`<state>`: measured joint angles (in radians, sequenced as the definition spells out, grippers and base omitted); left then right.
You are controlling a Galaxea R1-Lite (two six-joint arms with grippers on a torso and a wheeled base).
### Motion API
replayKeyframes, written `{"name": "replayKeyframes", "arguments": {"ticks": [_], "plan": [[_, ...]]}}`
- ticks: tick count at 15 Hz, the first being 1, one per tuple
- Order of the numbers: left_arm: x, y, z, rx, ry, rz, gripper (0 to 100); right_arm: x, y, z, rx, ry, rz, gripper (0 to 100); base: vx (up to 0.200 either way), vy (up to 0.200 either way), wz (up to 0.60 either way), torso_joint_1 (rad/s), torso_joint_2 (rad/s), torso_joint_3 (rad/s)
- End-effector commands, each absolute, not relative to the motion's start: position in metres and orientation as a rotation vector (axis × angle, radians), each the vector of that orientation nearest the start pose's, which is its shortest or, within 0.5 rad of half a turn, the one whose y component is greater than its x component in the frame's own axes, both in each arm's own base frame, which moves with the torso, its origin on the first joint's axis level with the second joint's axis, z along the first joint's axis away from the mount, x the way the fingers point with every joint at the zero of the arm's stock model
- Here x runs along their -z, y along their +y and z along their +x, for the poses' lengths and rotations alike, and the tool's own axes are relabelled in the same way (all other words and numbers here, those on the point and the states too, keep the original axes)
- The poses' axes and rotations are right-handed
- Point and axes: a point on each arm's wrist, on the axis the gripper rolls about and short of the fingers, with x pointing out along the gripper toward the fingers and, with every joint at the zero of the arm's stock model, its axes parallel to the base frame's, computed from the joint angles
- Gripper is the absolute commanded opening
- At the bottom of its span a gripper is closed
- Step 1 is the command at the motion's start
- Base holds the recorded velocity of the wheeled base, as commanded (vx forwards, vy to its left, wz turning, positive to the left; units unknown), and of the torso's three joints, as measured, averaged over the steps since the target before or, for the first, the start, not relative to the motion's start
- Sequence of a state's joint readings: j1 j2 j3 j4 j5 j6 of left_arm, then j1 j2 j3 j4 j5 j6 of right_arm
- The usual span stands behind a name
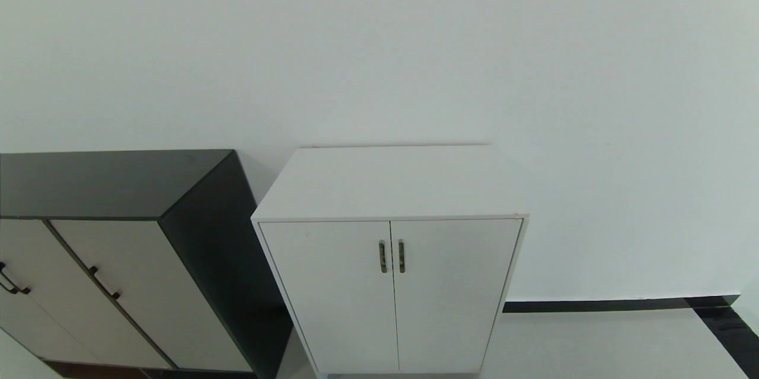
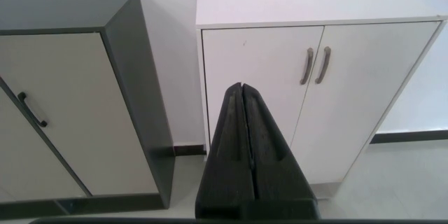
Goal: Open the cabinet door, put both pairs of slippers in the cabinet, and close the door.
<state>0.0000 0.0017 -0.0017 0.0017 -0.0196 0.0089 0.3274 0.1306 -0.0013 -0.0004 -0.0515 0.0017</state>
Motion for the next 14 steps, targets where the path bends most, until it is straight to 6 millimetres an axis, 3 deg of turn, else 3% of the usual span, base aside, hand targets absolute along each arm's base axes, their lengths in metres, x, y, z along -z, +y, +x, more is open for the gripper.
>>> {"name": "replayKeyframes", "arguments": {"ticks": [1, 4, 14], "plan": [[-0.076, 0.0, -0.023, 0.02, 0.001, 0.009, 0, -0.078, -0.003, -0.012, -0.113, 0.142, -0.011, 0, 0.0, 0.0, 0.0, 0.0, 0.0, 0.0], [-0.076, 0.0, -0.023, 0.02, 0.001, 0.009, 0, -0.077, -0.002, -0.017, 0.002, 0.081, 0.001, 0, 0.0, 0.0, 0.0, 0.0, 0.0, 0.0], [-0.076, 0.0, -0.023, 0.02, 0.001, 0.006, 0, -0.076, -0.002, -0.023, 0.077, -0.006, 0.074, 0, 0.0, 0.0, 0.0, 0.0, 0.0, 0.0]]}}
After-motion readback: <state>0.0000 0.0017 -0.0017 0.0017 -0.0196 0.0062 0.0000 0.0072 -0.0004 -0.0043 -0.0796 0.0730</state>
